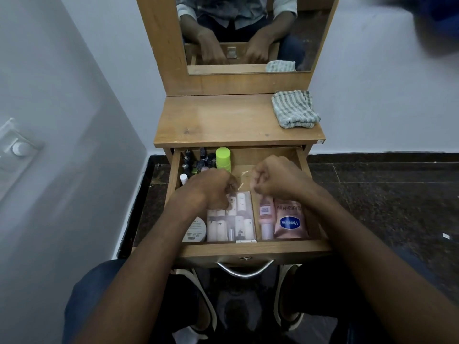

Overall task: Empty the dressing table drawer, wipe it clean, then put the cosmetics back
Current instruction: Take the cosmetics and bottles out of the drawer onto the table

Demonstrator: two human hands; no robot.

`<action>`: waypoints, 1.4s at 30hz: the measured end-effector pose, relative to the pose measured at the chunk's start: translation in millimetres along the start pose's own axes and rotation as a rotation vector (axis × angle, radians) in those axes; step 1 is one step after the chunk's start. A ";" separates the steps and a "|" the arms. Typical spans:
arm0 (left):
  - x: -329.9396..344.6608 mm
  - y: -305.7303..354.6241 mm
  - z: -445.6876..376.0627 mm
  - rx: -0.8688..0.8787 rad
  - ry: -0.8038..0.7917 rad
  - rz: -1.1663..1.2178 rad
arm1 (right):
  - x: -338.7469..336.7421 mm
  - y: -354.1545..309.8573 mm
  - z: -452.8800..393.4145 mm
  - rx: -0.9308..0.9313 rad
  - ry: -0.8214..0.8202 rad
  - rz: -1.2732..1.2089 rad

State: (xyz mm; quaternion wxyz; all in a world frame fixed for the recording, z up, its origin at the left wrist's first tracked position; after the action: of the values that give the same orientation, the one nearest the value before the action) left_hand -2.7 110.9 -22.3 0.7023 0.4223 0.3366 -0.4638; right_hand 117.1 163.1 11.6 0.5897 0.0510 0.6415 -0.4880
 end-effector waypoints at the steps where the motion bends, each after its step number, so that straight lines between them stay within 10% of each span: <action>1: 1.1 0.8 -0.6 0.004 -0.011 0.010 | -3.3 2.5 -3.8 0.010 0.043 -0.012; 15: -35.7 -11.2 15.8 0.062 0.102 0.220 | 33.6 -3.3 2.6 0.008 -0.298 -0.485; 31: -90.1 -45.3 37.3 -0.127 0.607 0.972 | -34.9 13.6 4.1 0.109 0.466 -1.096; 42: -110.6 -6.1 18.7 0.047 0.630 0.469 | -39.9 2.0 3.4 0.134 0.730 -1.225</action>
State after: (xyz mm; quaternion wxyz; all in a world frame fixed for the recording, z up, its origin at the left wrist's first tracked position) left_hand -44.8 133.2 79.5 0.6415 0.6253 0.4197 -0.1460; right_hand 132.8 182.1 43.2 -0.0469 -0.1223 0.6800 -0.7214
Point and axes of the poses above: each hand's wrist, its own z-axis away from the middle knuckle, its own x-axis out of the palm, y = z × x, the point moved 10 cm from there along -z, towards the middle knuckle, and after that the axes turned 7 degrees about -x, right-handed, at the moved point
